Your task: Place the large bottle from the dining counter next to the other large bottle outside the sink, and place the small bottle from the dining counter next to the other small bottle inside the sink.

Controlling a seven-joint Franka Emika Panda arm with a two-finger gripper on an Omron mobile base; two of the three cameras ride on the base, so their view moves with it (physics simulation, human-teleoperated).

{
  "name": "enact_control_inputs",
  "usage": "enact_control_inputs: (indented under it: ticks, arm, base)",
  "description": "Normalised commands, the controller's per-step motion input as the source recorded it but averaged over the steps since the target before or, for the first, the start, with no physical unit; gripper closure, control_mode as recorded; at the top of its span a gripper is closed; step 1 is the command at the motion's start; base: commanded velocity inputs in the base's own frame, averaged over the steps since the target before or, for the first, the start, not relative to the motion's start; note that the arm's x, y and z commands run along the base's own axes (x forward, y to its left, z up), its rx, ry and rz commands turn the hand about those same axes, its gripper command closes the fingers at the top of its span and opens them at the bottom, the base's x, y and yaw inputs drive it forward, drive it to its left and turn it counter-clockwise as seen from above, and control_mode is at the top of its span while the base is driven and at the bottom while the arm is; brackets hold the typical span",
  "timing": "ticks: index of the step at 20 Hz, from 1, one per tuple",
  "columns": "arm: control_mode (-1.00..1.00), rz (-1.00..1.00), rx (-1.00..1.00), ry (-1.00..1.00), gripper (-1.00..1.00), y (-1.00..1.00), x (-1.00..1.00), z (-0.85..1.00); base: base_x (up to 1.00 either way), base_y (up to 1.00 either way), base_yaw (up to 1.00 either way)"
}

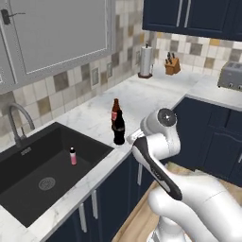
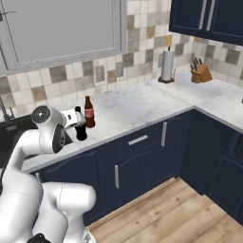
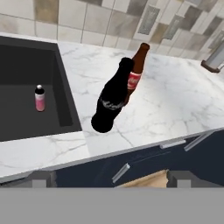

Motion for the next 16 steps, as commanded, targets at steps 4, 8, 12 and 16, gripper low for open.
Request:
enact_control_inputs:
  ticks: [4,8,12,16]
  arm:
    - [1.0,0.0,0.0,0.0,-1.0,0.0,0.0,0.0]
    - [1.0,0.0,0.0,0.0,-1.0,0.0,0.0,0.0]
    - [1.0,0.0,0.0,0.0,-1.0,0.0,0.0,0.0]
    - [1.0,0.0,0.0,0.0,-1.0,0.0,0.0,0.0]
  base:
    - [-0.67,0.02,0.06]
    - [-0.38,0.25,0.3]
    - [-0.14,0.35,0.48]
    - [-0.42,0.37,0.49]
